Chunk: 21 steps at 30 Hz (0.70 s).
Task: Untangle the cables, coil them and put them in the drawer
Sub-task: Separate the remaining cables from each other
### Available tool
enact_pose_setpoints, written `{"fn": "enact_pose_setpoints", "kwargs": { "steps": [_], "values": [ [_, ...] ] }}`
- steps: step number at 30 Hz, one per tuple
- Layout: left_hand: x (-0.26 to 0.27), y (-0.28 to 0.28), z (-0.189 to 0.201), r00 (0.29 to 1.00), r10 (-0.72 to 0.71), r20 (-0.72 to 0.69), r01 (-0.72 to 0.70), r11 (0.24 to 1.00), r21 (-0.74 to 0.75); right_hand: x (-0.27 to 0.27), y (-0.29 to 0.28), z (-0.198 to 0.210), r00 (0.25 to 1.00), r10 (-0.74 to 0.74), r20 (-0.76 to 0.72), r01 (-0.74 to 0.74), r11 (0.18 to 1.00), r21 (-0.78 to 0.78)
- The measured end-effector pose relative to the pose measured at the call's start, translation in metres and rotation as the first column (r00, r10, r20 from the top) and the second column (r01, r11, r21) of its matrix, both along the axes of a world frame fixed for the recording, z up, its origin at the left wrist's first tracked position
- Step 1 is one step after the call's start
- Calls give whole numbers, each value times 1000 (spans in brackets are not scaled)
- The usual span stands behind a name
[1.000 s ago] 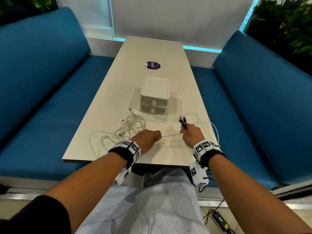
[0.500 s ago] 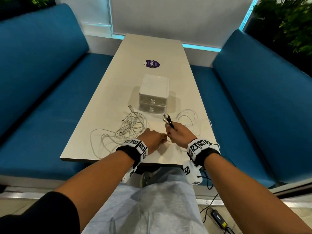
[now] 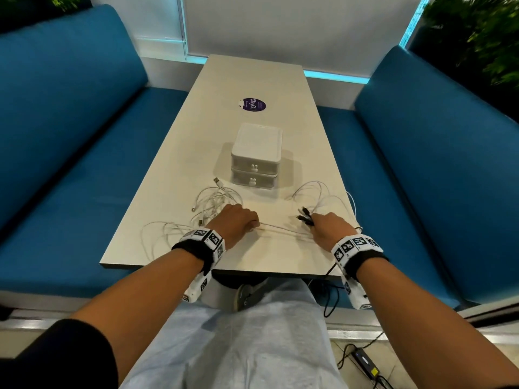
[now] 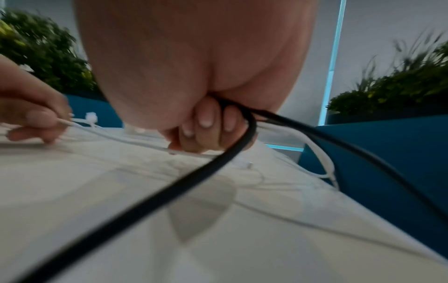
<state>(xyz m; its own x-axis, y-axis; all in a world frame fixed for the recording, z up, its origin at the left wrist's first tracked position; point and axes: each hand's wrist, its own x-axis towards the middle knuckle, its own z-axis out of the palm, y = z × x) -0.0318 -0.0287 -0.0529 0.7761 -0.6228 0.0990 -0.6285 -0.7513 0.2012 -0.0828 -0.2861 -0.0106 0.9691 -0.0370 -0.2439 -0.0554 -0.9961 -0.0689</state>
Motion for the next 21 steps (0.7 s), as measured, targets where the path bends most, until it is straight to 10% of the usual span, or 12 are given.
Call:
{"fn": "enact_pose_setpoints", "kwargs": {
  "steps": [15,21],
  "values": [
    [-5,-32,10,997,10,-78,-22,988,-155,11,68,7,994,-74,82,24,870,492],
    [-4,-12,1,978,91,-190,-129,971,-201,9,54,7,1000,21,4,-21,906,423]
  ]
}}
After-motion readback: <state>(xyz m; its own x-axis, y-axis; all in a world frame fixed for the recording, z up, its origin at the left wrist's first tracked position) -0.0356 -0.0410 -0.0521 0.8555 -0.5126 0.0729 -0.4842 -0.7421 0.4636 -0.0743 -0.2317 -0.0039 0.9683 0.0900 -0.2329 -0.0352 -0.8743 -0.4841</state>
